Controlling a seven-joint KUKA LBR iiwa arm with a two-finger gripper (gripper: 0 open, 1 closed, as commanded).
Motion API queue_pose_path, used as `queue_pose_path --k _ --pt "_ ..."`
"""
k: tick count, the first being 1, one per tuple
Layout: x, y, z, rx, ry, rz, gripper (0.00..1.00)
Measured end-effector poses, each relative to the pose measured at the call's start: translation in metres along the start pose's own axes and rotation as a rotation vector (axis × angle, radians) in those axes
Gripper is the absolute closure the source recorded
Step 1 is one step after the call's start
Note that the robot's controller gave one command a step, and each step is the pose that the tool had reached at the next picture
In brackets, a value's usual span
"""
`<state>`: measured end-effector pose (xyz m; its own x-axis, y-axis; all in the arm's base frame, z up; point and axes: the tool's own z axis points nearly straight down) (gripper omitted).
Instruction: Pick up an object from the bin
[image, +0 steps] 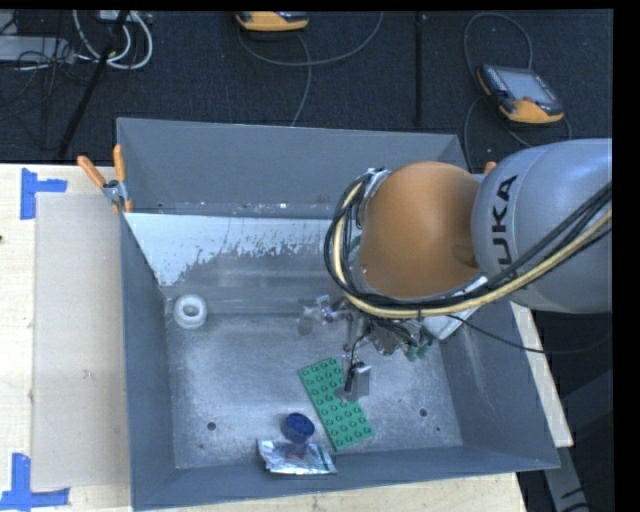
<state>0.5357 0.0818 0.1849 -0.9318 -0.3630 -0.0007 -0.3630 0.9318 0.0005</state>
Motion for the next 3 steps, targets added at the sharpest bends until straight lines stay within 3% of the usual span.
queue_pose_path --k 1,2,3 --pt "0.052 0.003 0.112 0.000 0.002 -0.249 0.00" --pt "0.056 0.026 0.112 0.009 -0.015 -0.533 0.00" --pt "0.057 0.027 0.113 0.005 -0.010 -0.530 1.00"
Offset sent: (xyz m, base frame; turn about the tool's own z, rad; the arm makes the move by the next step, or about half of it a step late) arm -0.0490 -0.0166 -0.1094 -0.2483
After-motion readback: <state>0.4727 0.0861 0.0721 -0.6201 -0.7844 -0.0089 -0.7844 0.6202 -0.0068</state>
